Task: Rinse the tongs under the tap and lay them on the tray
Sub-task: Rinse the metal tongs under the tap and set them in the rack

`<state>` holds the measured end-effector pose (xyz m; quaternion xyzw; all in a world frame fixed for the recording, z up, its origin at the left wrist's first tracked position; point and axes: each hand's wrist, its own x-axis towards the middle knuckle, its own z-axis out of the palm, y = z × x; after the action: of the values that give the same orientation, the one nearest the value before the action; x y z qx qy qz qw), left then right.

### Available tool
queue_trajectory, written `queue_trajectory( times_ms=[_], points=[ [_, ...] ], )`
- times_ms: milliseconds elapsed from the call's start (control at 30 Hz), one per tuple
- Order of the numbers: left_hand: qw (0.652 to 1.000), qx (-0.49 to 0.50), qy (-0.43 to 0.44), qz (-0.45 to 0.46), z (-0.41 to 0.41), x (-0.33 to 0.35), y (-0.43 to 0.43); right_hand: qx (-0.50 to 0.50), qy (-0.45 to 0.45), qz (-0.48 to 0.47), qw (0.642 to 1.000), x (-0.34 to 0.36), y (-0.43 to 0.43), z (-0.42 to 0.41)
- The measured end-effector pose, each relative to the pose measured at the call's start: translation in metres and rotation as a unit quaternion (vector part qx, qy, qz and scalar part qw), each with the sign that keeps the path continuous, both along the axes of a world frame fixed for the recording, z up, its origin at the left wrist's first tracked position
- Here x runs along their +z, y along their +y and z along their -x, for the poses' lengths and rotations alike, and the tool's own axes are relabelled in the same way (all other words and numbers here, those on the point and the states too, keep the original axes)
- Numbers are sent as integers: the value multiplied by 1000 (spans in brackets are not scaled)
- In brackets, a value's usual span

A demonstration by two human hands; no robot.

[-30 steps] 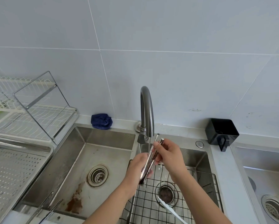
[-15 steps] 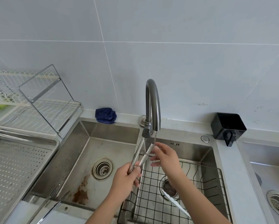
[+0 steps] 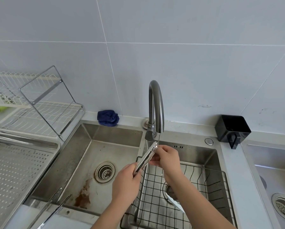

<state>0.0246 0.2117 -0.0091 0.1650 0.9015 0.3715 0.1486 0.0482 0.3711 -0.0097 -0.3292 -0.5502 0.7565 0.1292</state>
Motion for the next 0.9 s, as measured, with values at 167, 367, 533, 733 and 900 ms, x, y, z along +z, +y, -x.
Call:
queue_trajectory(
  times_ms=[167,367,533,733,900],
  points=[
    [1000,7,-7,15,0,4,0,9,3,-28,1000,-1,1,-1],
    [999,13,9,30,5,8,-5,17,-32,-37,999,-3,4,-1],
    [995,31,50,86,9,10,-4,-15,-26,-9,1000,-7,-11,1],
    [994,33,55,92,15,12,-4,-27,-35,-21,999,-2,-2,4],
    [996,52,48,63,19,13,-4,21,34,78,996,0,-8,0]
  ],
)
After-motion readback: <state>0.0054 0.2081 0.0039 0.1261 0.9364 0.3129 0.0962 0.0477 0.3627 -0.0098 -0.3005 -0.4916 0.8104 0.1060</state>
